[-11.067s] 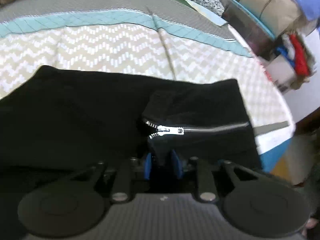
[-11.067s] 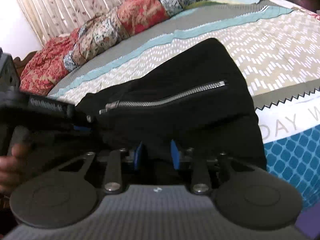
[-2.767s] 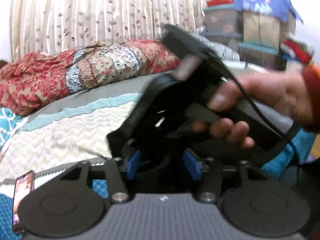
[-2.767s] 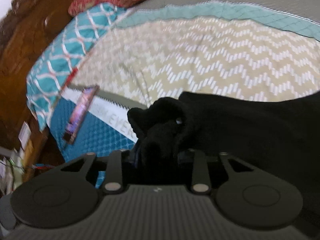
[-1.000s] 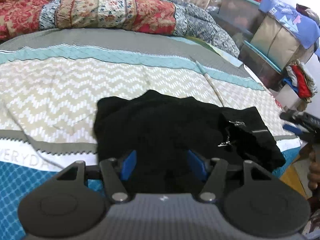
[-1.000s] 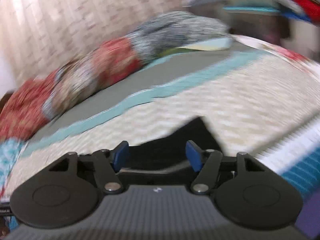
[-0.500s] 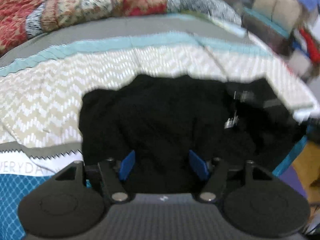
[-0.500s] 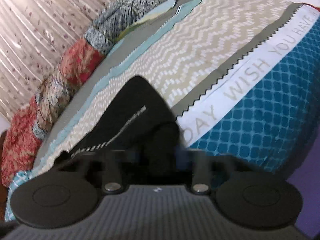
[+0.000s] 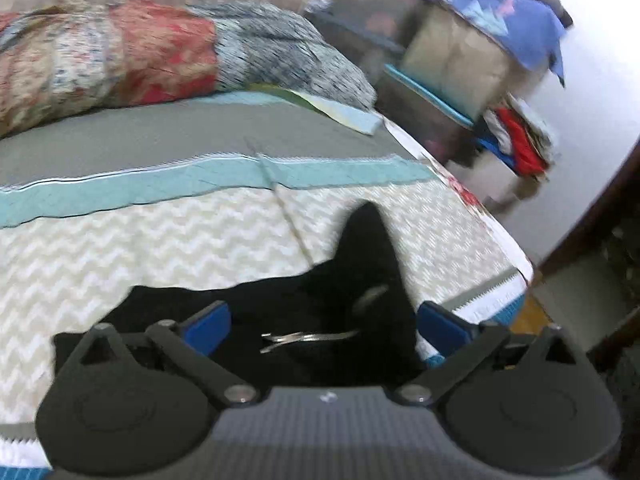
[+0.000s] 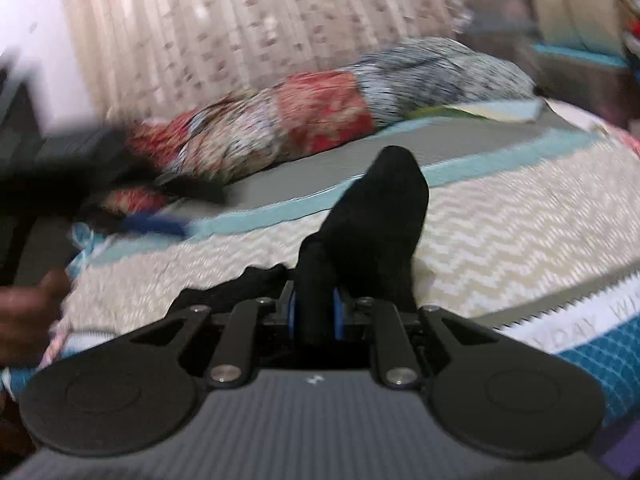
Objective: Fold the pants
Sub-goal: 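Grasp the pants corner with the right gripper and lift it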
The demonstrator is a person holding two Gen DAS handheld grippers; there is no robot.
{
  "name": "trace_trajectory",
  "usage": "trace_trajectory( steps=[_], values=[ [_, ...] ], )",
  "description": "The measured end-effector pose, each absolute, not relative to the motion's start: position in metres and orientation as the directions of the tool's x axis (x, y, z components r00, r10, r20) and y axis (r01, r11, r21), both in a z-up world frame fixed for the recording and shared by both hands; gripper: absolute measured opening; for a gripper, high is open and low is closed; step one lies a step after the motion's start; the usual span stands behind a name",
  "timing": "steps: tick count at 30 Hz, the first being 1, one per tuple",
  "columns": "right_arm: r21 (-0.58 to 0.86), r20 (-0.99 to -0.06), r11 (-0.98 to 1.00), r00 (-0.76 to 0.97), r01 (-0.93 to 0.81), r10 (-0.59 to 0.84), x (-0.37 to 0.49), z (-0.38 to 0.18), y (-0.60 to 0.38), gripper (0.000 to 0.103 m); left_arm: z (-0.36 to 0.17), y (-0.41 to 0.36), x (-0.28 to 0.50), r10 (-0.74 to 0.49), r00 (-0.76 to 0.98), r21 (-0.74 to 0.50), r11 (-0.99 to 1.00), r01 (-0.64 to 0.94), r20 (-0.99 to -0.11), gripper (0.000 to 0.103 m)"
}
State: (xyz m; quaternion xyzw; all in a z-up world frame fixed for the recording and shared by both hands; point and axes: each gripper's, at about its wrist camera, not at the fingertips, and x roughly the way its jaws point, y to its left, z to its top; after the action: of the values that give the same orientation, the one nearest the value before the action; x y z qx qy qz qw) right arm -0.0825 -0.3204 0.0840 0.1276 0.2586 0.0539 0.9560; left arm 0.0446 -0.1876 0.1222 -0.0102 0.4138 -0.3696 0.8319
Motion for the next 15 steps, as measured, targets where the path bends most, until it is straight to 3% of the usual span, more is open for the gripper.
trace_trajectory(
  steps=[2, 4, 5, 6, 15],
  values=[
    [0.241, -0.486, 0.968, 0.854, -0.073, 0.185, -0.084, 0.083, -0.311, 0.019, 0.114, -0.200, 0.049, -0.629, 0.345, -0.345, 0.715, 0.608, -0.696, 0.103],
    [0.227, -0.490, 0.968, 0.846, -0.109, 0.210, -0.085, 0.083, -0.302, 0.019, 0.105, -0.207, 0.049, -0.626, 0.329, -0.356, 0.717, 0.600, -0.707, 0.088],
    [0.217, -0.489, 0.968, 0.845, -0.123, 0.217, -0.085, 0.084, -0.298, 0.018, 0.100, -0.209, 0.050, -0.616, 0.323, -0.349, 0.720, 0.599, -0.718, 0.047],
    [0.211, -0.489, 0.968, 0.843, -0.136, 0.225, -0.085, 0.085, -0.294, 0.018, 0.096, -0.207, 0.051, -0.593, 0.335, -0.327, 0.737, 0.591, -0.733, 0.018],
    [0.193, -0.452, 0.926, 0.808, -0.326, 0.378, -0.068, 0.098, -0.238, 0.017, 0.108, -0.099, 0.046, -0.591, 0.492, -0.359, 0.795, 0.489, -0.640, 0.014]
  ],
)
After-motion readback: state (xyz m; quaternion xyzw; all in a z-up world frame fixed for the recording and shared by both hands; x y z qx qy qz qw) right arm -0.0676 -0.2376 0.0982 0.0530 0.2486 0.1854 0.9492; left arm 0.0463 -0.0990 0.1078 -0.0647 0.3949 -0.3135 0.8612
